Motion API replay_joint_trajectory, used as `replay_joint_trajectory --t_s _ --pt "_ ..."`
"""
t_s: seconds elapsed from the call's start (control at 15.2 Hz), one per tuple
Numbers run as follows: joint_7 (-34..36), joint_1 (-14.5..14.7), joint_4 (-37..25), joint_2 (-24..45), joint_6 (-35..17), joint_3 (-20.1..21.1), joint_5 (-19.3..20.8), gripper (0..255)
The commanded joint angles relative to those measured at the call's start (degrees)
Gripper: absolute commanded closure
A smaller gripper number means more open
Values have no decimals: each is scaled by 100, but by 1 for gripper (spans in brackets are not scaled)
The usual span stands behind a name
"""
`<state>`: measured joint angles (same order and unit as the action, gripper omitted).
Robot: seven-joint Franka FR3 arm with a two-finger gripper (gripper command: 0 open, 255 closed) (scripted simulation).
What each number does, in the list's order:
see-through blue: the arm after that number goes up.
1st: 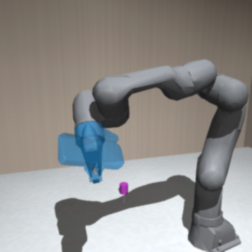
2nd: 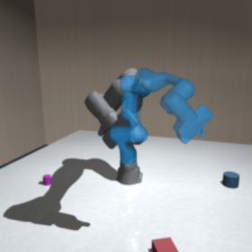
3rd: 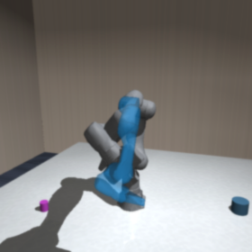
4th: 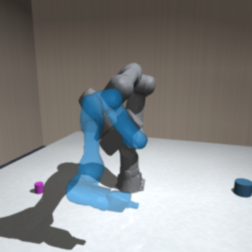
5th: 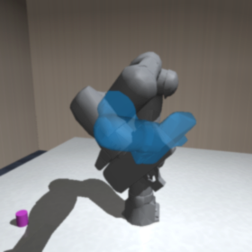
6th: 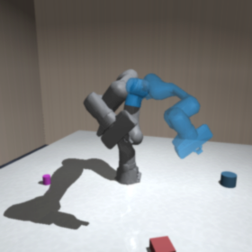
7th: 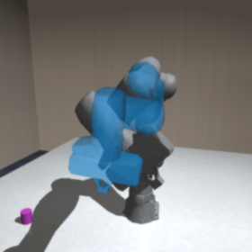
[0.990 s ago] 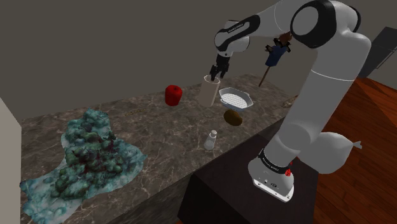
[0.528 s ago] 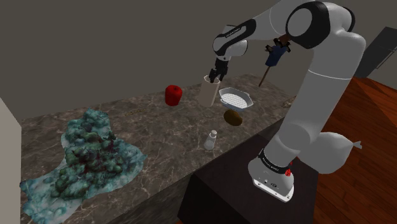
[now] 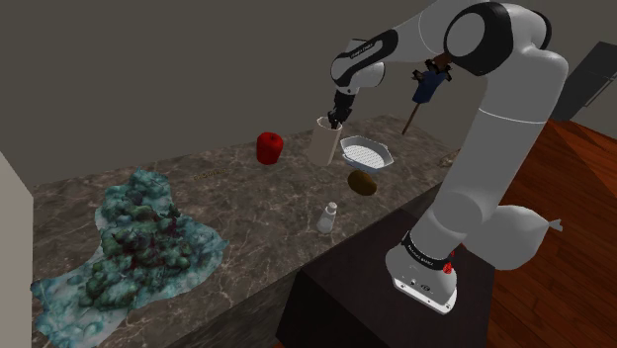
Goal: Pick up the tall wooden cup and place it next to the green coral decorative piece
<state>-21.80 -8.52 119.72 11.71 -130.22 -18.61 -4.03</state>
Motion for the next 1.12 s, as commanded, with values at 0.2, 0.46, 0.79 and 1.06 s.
replay_joint_trajectory --t_s 0.2,0.46,0.79,1.06 --pt "0 0 -2 2 0 0 0 255" --pt "13 5 -25 -46 68 -6 21 255" --pt "77 26 -170 -261 415 -29 119 255" --pt "120 39 -309 -414 698 -40 185 255"
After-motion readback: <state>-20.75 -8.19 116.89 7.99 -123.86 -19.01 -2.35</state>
